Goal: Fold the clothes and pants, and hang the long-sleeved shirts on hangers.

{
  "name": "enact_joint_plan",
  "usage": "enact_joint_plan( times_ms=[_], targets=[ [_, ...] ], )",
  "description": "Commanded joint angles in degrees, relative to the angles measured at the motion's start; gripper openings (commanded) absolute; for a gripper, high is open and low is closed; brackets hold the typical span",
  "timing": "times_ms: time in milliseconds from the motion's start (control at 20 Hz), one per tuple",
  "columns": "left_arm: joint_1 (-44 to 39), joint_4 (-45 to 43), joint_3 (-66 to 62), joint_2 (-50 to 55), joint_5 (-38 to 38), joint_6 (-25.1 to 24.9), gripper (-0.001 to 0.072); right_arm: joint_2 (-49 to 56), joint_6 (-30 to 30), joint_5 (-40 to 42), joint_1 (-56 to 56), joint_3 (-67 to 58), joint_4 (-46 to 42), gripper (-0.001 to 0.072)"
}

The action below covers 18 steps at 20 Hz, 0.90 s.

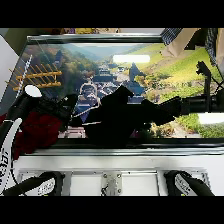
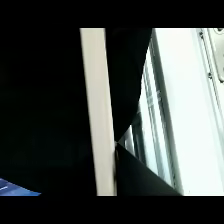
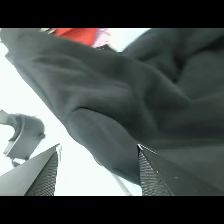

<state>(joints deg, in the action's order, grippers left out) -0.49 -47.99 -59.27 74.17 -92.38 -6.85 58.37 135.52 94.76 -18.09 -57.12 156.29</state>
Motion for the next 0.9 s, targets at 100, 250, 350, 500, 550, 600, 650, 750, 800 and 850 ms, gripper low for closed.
enact_joint_plan(
  times_ms=[100, 250, 350, 500, 550, 600, 650, 750, 800, 850],
  targets=[
    [0.0, 0.0, 0.0, 0.0, -1.1, 1.8, 0.0026, 2.6, 6.2, 5.1, 4.1, 0.9, 2.4, 0.0519],
    [0.0, 0.0, 0.0, 0.0, -1.1, 2.8, 0.0026, 3.9, 9.5, 5.3, 6.6, 0.9, 2.3, 0.0519],
    [0.0, 0.0, 0.0, 0.0, -1.0, 2.8, 0.0026, 5.0, 11.0, 5.2, 7.6, 0.9, 2.3, 0.0519],
    [0.0, 0.0, 0.0, 0.0, -1.0, 3.1, 0.0026, 6.3, 11.7, 4.9, 9.4, 0.9, 2.3, 0.0517],
    [0.0, 0.0, 0.0, 0.0, -1.0, 3.3, 0.0025, 6.7, 11.8, 4.7, 10.4, 0.9, 2.3, 0.0517],
    [0.0, 0.0, 0.0, 0.0, -1.0, 3.3, 0.0026, 7.0, 11.8, 4.4, 11.5, 0.9, 2.3, 0.0517],
    [0.0, 0.0, 0.0, 0.0, -1.0, 3.3, 0.0026, 7.3, 12.0, 3.9, 12.5, 0.9, 2.3, 0.0517],
    [0.0, 0.0, 0.0, 0.0, -1.0, 3.4, 0.0025, 7.7, 13.9, 2.7, 14.4, 0.9, 2.3, 0.0515],
    [0.0, 0.0, 0.0, 0.0, -1.0, 3.5, 0.0026, 7.7, 14.2, 1.9, 15.1, 0.9, 2.3, 0.0514],
    [0.0, 0.0, 0.0, 0.0, -1.0, 3.5, 0.0025, 7.7, 14.6, 1.3, 15.6, 0.9, 2.3, 0.0514]
  ],
)
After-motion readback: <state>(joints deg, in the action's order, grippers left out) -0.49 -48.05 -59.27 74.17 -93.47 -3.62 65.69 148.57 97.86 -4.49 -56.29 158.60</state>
